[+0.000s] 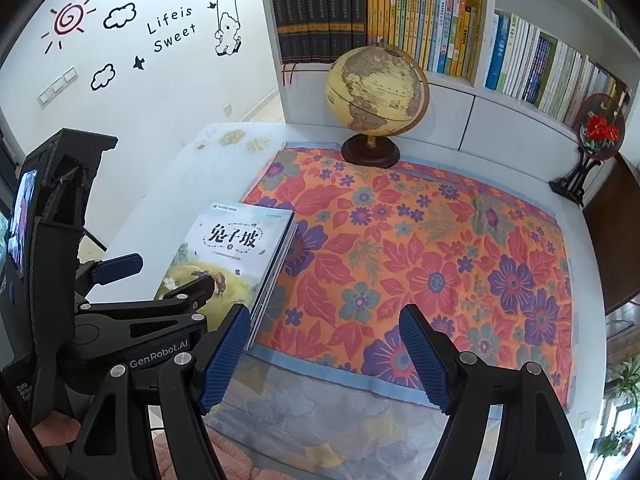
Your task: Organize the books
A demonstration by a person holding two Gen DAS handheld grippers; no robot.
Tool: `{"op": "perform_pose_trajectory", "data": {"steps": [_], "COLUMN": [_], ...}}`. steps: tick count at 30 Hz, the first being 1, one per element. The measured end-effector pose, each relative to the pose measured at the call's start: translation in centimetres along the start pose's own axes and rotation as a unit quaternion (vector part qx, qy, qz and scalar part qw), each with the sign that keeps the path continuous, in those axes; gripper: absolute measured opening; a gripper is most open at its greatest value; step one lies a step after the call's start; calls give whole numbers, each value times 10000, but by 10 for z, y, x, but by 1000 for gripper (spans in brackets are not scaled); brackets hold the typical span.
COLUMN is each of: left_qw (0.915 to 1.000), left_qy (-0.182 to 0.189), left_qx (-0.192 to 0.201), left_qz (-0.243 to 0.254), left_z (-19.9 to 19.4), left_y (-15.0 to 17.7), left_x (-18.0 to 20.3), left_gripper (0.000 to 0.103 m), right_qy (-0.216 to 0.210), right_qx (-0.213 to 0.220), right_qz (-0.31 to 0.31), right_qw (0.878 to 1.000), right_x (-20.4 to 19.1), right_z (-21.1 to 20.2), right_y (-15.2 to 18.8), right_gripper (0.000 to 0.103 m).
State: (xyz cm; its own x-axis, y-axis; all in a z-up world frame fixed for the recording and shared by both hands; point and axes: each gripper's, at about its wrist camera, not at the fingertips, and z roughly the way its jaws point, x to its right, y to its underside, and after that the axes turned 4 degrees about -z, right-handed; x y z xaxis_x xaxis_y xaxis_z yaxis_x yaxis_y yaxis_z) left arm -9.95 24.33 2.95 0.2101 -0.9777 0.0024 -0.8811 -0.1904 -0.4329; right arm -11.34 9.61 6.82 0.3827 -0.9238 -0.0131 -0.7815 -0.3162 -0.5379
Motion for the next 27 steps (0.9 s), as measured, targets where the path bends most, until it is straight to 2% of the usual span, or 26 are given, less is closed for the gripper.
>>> {"op": "perform_pose_trajectory", "data": {"steps": [18,27], "left_qw": [9998,9979], "left_qy": [-81,-332], "left_qx": [5,124], "left_qz": [166,550], "left_z": [3,5], "left_y": [2,5], "left_x": [19,47], "left_gripper": [82,82], "right_qy": [30,88], "right_qx": [-79,-205], "right_qz": [115,236], "right_qw": [9999,9995], "right_x": [21,39], "right_z": [-1,1], "right_y": [6,14], "right_gripper": [75,75]}}
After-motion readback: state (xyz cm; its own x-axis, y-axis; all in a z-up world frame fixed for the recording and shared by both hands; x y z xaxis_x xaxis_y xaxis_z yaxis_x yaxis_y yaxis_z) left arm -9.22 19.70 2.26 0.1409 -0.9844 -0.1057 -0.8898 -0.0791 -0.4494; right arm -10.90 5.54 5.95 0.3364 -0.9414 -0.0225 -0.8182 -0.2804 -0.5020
